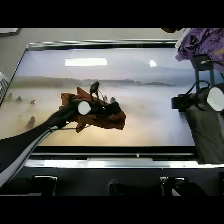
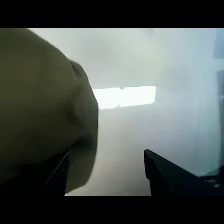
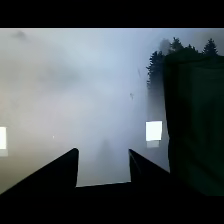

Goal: Fold the clothes and pants, and hang the long-sleeved shirts on hangers.

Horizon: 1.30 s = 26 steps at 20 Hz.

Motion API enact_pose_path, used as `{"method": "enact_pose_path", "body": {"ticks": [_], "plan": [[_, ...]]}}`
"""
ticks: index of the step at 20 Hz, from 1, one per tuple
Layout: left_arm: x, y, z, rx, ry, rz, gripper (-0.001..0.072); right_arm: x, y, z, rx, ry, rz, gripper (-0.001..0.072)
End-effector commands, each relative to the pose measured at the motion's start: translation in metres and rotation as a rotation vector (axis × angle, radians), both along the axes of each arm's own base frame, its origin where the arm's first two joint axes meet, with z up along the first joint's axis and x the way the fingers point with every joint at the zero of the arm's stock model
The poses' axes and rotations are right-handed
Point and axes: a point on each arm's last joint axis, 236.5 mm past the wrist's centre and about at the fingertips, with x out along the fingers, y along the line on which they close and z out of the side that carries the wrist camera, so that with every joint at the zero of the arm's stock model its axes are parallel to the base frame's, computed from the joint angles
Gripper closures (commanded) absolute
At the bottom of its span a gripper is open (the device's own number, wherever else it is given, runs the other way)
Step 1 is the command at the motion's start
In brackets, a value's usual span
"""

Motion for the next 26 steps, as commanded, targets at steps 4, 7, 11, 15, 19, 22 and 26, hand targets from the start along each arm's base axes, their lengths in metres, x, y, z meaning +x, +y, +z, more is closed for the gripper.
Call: {"method": "enact_pose_path", "body": {"ticks": [4, 7, 11, 15, 19, 22, 26], "plan": [[0.033, 0.202, 0.080, 0.293, -0.122, 0.147, 0.0179, 0.049, 0.018, -0.050, 0.638, -0.022, -0.200, 0.0277], [0.038, 0.280, 0.110, 0.356, -0.181, 0.257, 0.0180, 0.080, 0.095, -0.086, 0.983, 0.051, -0.073, 0.0164], [0.039, 0.340, 0.112, 0.371, -0.142, 0.391, 0.0181, 0.086, 0.173, -0.173, 1.003, 0.241, -0.006, 0.0100], [0.039, 0.365, 0.111, 0.376, -0.129, 0.450, 0.0182, 0.082, 0.216, -0.226, 0.978, 0.310, -0.010, 0.0100], [0.039, 0.367, 0.111, 0.377, -0.129, 0.455, 0.0183, 0.084, 0.230, -0.247, 0.972, 0.312, -0.032, 0.0101], [0.038, 0.366, 0.109, 0.376, -0.118, 0.451, 0.0184, 0.083, 0.241, -0.254, 1.001, 0.325, -0.050, 0.0111], [0.018, 0.374, 0.092, 0.397, -0.014, 0.442, 0.0184, 0.081, 0.247, -0.256, 0.992, 0.324, -0.019, 0.0501]]}}
